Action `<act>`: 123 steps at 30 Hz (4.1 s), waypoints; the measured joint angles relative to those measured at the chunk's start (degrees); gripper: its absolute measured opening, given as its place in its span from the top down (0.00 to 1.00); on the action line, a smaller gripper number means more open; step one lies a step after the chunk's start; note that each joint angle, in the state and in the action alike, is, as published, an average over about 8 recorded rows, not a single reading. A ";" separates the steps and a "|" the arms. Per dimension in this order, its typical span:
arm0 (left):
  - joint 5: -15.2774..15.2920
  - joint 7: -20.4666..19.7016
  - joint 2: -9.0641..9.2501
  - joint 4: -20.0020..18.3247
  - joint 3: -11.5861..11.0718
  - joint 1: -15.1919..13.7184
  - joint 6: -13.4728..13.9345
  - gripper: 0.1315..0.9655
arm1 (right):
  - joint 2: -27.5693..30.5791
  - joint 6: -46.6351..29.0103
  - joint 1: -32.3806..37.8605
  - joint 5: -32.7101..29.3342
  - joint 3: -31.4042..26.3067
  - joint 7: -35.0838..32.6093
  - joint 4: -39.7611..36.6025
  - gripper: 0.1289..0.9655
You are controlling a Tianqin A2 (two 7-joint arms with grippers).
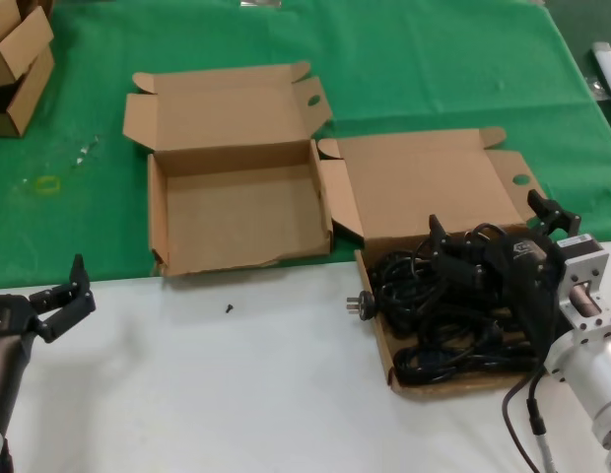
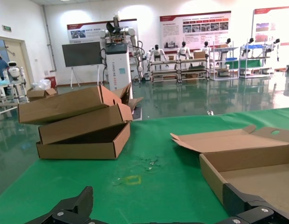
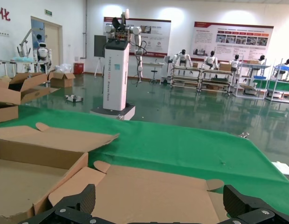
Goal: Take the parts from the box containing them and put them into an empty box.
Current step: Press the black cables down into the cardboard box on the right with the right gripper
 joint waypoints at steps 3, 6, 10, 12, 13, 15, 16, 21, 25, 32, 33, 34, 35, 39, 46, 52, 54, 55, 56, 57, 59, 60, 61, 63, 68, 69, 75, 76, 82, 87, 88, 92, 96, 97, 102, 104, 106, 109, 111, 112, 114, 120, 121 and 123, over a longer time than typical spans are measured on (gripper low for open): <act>0.00 0.00 0.00 0.00 0.00 0.00 0.00 0.00 | 0.00 0.00 0.00 0.00 0.00 0.00 0.00 0.00; 0.00 0.00 0.00 0.00 0.00 0.00 0.00 0.00 | 0.00 0.00 0.00 0.00 0.00 0.00 0.00 0.00; 0.00 0.00 0.00 0.00 0.00 0.00 0.00 0.00 | 0.00 0.00 0.00 0.00 0.00 0.00 0.00 0.00; 0.00 0.00 0.00 0.00 0.00 0.00 0.00 0.00 | 0.00 0.00 0.00 0.00 0.00 0.00 0.00 0.00; 0.00 0.00 0.00 0.00 0.00 0.00 0.00 0.00 | 0.00 0.00 0.00 0.00 0.00 0.00 0.00 0.00; 0.00 0.00 0.00 0.00 0.00 0.00 0.00 0.00 | 0.00 0.00 0.00 0.00 0.00 0.00 0.00 0.00; 0.00 0.00 0.00 0.00 0.00 0.00 0.00 0.00 | 0.00 0.00 0.00 0.00 0.00 0.00 0.00 0.00; 0.00 0.00 0.00 0.00 0.00 0.00 0.00 0.01 | 0.00 0.00 0.00 0.00 0.00 0.00 0.00 0.00; 0.00 0.00 0.00 0.00 0.00 0.00 0.00 0.02 | 0.24 0.15 -0.01 0.11 -0.22 0.07 0.02 0.00; 0.00 0.00 0.00 0.00 0.00 0.00 0.00 0.08 | 3.31 1.91 -0.12 1.38 -2.87 0.67 0.39 0.00; 0.00 0.00 0.00 0.00 0.00 0.00 0.00 0.09 | 3.96 2.22 -0.12 1.63 -3.41 0.66 0.47 0.00; 0.00 0.00 0.00 0.00 0.00 0.00 0.00 0.11 | 4.77 2.54 -0.10 1.94 -4.06 0.61 0.55 0.00; 0.00 0.00 0.00 0.00 0.00 0.00 0.00 0.12 | 5.67 2.85 -0.06 2.28 -4.77 0.54 0.64 0.00; 0.00 0.00 0.00 0.00 0.00 0.00 0.00 0.19 | 10.58 3.58 0.38 4.04 -8.19 0.48 1.19 0.00; 0.00 0.00 0.00 0.00 0.00 0.00 0.00 0.31 | 21.36 -0.45 2.19 5.91 -12.76 2.73 2.76 0.00; 0.00 0.00 0.00 0.00 0.00 0.00 0.00 0.44 | 27.28 -11.07 5.16 5.54 -12.73 2.51 1.58 0.00; 0.00 0.00 0.00 0.00 0.00 0.00 0.00 0.50 | 28.40 -15.00 6.61 5.36 -12.51 1.45 0.55 0.00; 0.00 0.00 0.00 0.00 0.00 0.00 0.00 0.54 | 28.95 -17.04 7.48 5.24 -12.45 0.75 -0.02 0.00; 0.00 0.00 0.00 0.00 0.00 0.00 0.00 0.57 | 29.46 -19.06 8.41 5.12 -12.43 0.01 -0.59 0.00; 0.00 0.00 0.00 0.00 0.00 0.00 0.00 0.57 | 29.96 -21.12 9.41 4.99 -12.46 -0.80 -1.16 0.00; 0.00 0.00 0.00 0.00 0.00 0.00 0.00 0.63 | 30.95 -25.45 11.66 4.72 -12.65 -2.55 -2.30 0.00; 0.00 0.00 0.00 0.00 0.00 0.00 0.00 0.65 | 31.40 -27.58 12.83 4.59 -12.80 -3.42 -2.85 0.00; 0.00 0.00 0.00 0.00 0.00 0.00 0.00 0.68 | 31.85 -29.86 14.12 4.44 -13.01 -4.37 -3.42 0.00; 0.00 0.00 0.00 0.00 0.00 0.00 0.00 0.74 | 32.67 -34.56 16.89 4.11 -13.59 -6.42 -4.57 0.00; 0.00 -0.02 0.00 0.00 0.00 0.00 0.00 0.79 | 34.01 -46.58 24.36 2.56 -15.83 -12.85 -7.88 0.00; 0.01 -0.03 0.00 0.00 0.00 0.00 0.00 0.79 | 34.12 -48.91 25.91 2.07 -16.40 -14.31 -8.69 0.00; 0.01 -0.03 0.00 0.00 0.00 0.00 0.00 0.90 | 33.38 -60.50 35.02 -2.11 -20.19 -22.16 -14.58 0.00; 0.02 -0.03 0.00 0.00 0.00 0.00 0.00 0.92 | 33.06 -61.86 36.37 -2.97 -20.82 -23.28 -15.63 0.00; 0.02 -0.03 0.00 0.00 0.00 0.00 0.00 0.96 | 30.45 -66.27 42.96 -8.44 -23.99 -30.61 -21.85 0.00; 0.02 -0.03 0.00 0.00 0.00 0.00 0.00 0.99 | 27.84 -66.37 46.18 -11.86 -25.38 -36.74 -26.03 0.00; 0.02 -0.03 0.00 0.00 0.00 0.00 0.00 0.99 | 27.38 -66.22 46.55 -12.31 -25.52 -37.78 -26.65 0.00; 0.02 -0.03 0.00 0.00 0.00 0.00 0.00 0.99 | 25.91 -65.49 47.29 -13.54 -25.77 -40.84 -28.24 0.00; 0.02 -0.03 0.00 0.00 0.00 0.00 0.00 0.99 | 25.12 -64.93 47.25 -14.16 -25.72 -42.28 -28.71 0.03; 0.02 -0.03 0.00 0.00 0.00 0.00 0.00 0.99 | 24.99 -64.84 47.20 -14.24 -25.67 -42.46 -28.78 0.04; 0.02 -0.02 0.00 0.00 0.00 0.00 0.00 0.99 | 24.43 -64.59 47.16 -14.53 -25.42 -43.12 -29.58 0.07; 0.02 -0.02 0.00 0.00 0.00 0.00 0.00 0.99 | 24.21 -64.54 47.28 -14.65 -25.34 -43.33 -30.18 0.07; 0.02 -0.02 0.00 0.00 0.00 0.00 0.00 0.99 | 23.99 -64.49 47.46 -14.79 -25.29 -43.57 -30.83 0.09; 0.02 -0.02 0.00 0.00 0.00 0.00 0.00 0.99 | 23.69 -64.42 47.74 -14.99 -25.22 -43.89 -31.75 0.15; 0.02 -0.02 0.00 0.00 0.00 0.00 0.00 0.99 | 23.51 -64.39 47.90 -15.10 -25.18 -44.09 -32.23 0.19; 0.02 -0.02 0.00 0.00 0.00 0.00 0.00 0.99 | 23.42 -64.38 47.97 -15.14 -25.16 -44.18 -32.43 0.21; 0.02 -0.02 0.00 0.00 0.00 0.00 0.00 0.99 | 23.26 -64.39 48.10 -15.22 -25.13 -44.30 -32.76 0.23; 0.02 -0.02 0.00 0.00 0.00 0.00 0.00 0.99 | 22.82 -64.50 48.47 -15.35 -25.05 -44.62 -33.66 0.40; 0.02 -0.02 0.00 0.00 0.00 0.00 0.00 0.99 | 22.76 -64.52 48.53 -15.37 -25.04 -44.70 -33.83 0.43; 0.02 -0.02 0.00 0.00 0.00 0.00 0.00 0.99 | 22.66 -64.58 48.65 -15.42 -25.02 -44.86 -34.19 0.46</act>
